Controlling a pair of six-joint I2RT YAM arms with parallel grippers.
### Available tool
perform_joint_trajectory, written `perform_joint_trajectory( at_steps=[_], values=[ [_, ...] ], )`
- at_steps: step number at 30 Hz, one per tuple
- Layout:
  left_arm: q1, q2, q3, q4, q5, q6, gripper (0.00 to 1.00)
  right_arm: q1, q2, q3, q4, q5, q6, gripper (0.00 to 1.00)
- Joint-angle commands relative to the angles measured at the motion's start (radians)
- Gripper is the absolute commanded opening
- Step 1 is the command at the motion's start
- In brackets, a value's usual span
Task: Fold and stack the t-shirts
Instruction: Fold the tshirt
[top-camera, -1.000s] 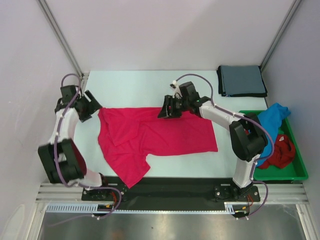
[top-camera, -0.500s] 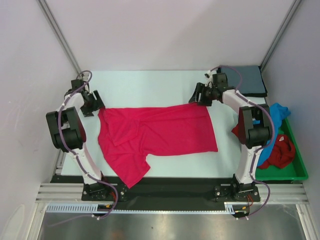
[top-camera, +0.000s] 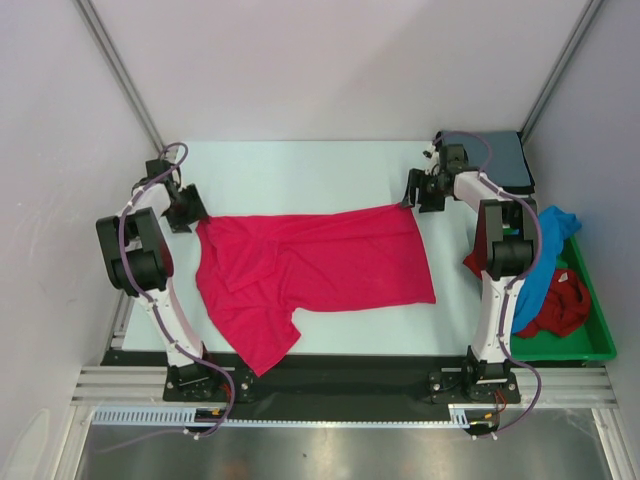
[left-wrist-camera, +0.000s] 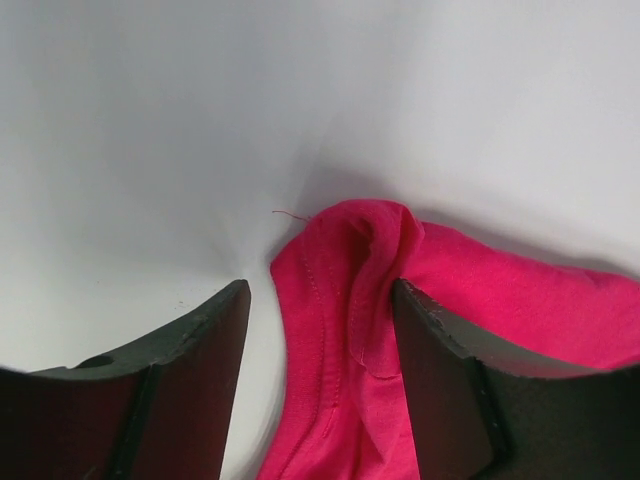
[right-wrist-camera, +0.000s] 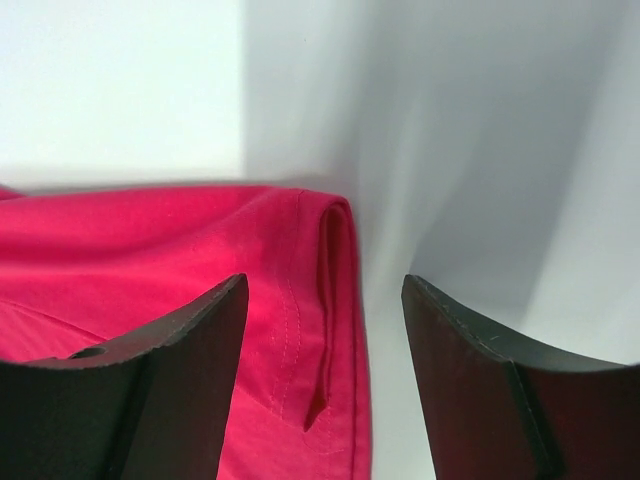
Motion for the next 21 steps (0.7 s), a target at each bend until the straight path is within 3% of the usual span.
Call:
perform_joint_trajectory(
  at_steps=[1, 8, 14, 21],
  values=[
    [-0.004, 0.006, 0.038, 0.006, 0.02, 0.019, 0.63, -0.004, 0.019, 0.046, -0.025, 0.017, -0.053, 0.68],
    [-0.004, 0.003, 0.023, 0.016, 0.031, 0.0, 0.49, -0.011, 0.075, 0.08, -0.019, -0.04, -0.065, 0.64],
    [-0.002, 0.015, 0.025, 0.03, 0.042, -0.023, 0.35, -0.012, 0.111, 0.091, -0.013, -0.076, -0.048, 0.45],
    [0.002, 0.015, 0.017, 0.053, 0.074, -0.04, 0.25, -0.012, 0.148, 0.109, -0.005, -0.13, -0.03, 0.37]
  ],
)
